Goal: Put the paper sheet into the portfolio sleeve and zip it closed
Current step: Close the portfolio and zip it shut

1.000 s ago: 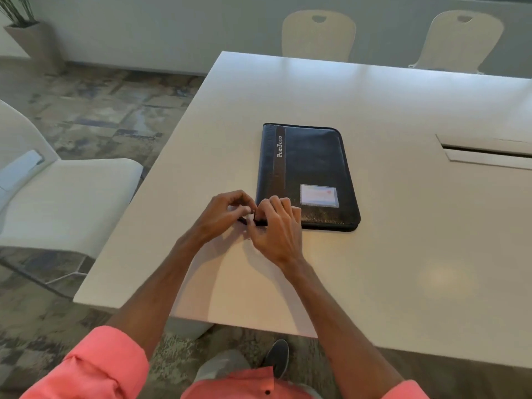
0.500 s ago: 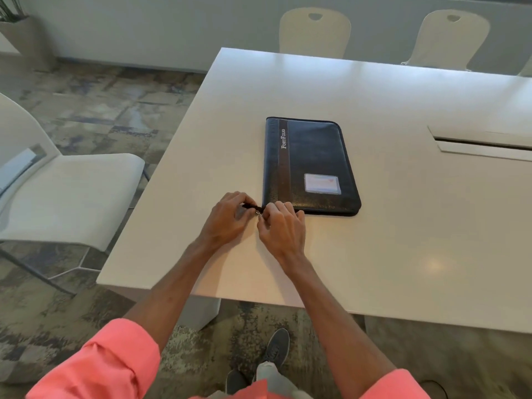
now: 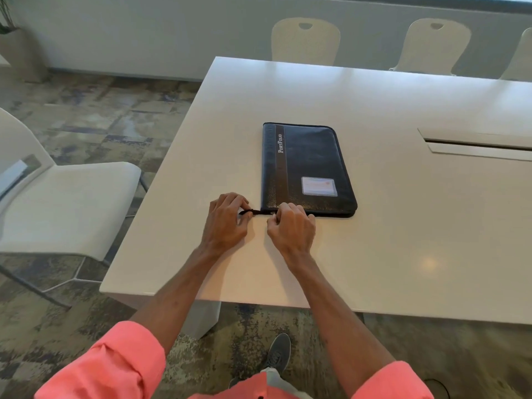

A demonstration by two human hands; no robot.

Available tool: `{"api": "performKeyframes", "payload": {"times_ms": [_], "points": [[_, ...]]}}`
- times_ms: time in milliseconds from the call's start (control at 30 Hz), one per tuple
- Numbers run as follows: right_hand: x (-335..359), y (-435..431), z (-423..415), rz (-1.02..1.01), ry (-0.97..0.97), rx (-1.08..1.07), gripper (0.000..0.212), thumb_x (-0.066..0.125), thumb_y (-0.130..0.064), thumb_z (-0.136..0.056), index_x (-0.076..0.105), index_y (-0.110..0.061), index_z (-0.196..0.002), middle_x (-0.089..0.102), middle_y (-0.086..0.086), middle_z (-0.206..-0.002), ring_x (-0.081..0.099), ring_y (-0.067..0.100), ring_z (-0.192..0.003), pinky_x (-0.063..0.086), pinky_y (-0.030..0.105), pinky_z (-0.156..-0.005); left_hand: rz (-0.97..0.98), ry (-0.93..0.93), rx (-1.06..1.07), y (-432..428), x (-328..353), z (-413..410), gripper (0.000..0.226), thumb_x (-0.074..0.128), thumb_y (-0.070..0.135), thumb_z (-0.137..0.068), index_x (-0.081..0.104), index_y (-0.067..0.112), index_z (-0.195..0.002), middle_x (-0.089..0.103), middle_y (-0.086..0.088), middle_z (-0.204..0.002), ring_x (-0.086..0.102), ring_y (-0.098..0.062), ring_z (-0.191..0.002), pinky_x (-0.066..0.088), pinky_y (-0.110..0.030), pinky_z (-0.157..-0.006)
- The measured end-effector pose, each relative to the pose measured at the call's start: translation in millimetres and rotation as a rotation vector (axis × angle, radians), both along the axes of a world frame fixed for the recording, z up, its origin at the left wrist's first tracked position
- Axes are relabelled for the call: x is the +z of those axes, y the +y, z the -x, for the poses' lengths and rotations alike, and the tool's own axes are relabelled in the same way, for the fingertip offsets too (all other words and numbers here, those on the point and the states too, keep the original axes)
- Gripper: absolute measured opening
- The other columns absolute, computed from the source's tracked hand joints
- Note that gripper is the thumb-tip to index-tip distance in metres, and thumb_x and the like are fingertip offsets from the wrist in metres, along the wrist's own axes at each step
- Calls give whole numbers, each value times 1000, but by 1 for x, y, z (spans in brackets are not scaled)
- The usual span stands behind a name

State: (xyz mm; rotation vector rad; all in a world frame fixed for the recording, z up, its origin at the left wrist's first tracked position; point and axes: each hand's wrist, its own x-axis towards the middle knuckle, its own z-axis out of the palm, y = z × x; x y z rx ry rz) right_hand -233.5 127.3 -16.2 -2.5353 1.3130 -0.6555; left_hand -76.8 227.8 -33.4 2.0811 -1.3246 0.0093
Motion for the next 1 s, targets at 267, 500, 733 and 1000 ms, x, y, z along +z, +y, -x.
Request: {"api": "performKeyframes", "payload": {"times_ms": [267,500,733,1000], "points": [[3,-12,17,-15,13,-112,14,68,-29,-96,71,-21,-85,65,-5,-77,62,14,-76,55,37,-78,-6,-39,28,1,-1,3,16,77,18,-92,66,25,-101,69,10,-115,59,-15,-118,42,-35,-105],[10,-30,42,-37,18,-228,20,70,-27,-96,70,-17,-79,64,-2,-71,62,16,-65,58,38,-75,0,-10,73,-1,-3,1,15,75,17,-90,66,26,-98,69,12,-110,60,-15,-111,41,-33,-101],[11,-64,87,-56,-32,-355,17,73,-24,-94,71,-14,-80,70,1,-78,59,21,-64,51,37,-77,11,-3,53,0,-3,1,22,72,16,-92,66,26,-110,67,10,-127,59,-17,-123,46,-45,-111],[8,-63,92,-49,-85,-332,15,76,-26,-95,68,-17,-85,68,0,-85,63,21,-79,56,40,-77,-108,-220,-158,-42,12,32,89,62,49,-100,22,21,-174,15,0,-183,6,-19,-171,6,-53,-139]]}}
